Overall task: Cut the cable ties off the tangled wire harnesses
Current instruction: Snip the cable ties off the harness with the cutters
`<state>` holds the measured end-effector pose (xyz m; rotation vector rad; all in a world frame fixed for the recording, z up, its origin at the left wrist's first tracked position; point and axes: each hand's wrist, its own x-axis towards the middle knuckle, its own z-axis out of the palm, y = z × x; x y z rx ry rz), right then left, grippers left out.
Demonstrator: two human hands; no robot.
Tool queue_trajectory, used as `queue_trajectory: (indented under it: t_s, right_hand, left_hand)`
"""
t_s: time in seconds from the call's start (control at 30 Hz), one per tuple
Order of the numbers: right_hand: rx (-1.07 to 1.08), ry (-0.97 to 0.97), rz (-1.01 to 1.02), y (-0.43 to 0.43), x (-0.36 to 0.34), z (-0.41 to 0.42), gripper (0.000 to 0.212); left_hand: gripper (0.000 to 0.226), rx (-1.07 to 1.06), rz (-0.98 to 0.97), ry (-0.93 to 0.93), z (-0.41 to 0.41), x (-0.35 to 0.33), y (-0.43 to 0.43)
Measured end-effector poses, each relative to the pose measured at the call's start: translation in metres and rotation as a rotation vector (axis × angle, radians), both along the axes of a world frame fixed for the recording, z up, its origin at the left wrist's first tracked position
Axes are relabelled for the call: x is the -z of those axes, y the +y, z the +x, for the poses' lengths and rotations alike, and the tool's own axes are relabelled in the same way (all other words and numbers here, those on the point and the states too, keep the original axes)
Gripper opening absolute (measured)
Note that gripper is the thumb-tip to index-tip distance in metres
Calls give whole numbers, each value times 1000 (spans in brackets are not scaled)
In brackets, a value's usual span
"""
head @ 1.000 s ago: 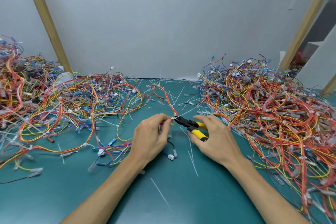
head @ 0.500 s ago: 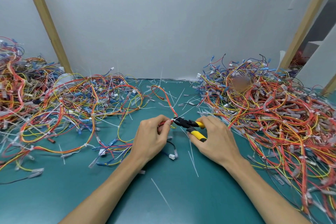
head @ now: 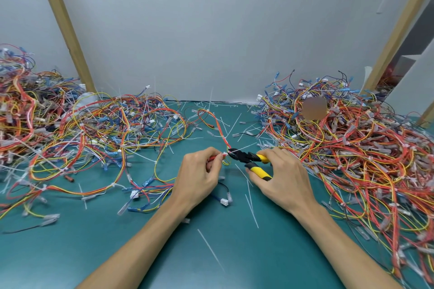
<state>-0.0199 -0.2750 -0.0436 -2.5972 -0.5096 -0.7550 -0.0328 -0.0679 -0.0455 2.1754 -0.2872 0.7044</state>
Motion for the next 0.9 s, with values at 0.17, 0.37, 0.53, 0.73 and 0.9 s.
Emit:
queue_trajectory:
  t_s: [0.17, 0.37, 0.53, 0.73, 0.9]
  right_hand:
    - [24, 22, -31, 1, -2, -1, 27]
    - [35, 70, -57, 0, -8, -3, 25]
    - [30, 144, -22, 0, -9, -4, 28]
    - [-17, 305, -3, -5, -15, -3, 55]
    - [-59, 634, 73, -10, -32, -5, 72]
  left_hand:
    - [18, 0, -1, -2, 0, -1, 0]
    - [18, 1, 1, 8, -1, -1, 0]
    - [17, -7, 15, 19, -2, -1, 0]
    - [17, 14, 22, -3, -4, -3, 1]
    - [17, 51, 30, -10, -6, -3, 1]
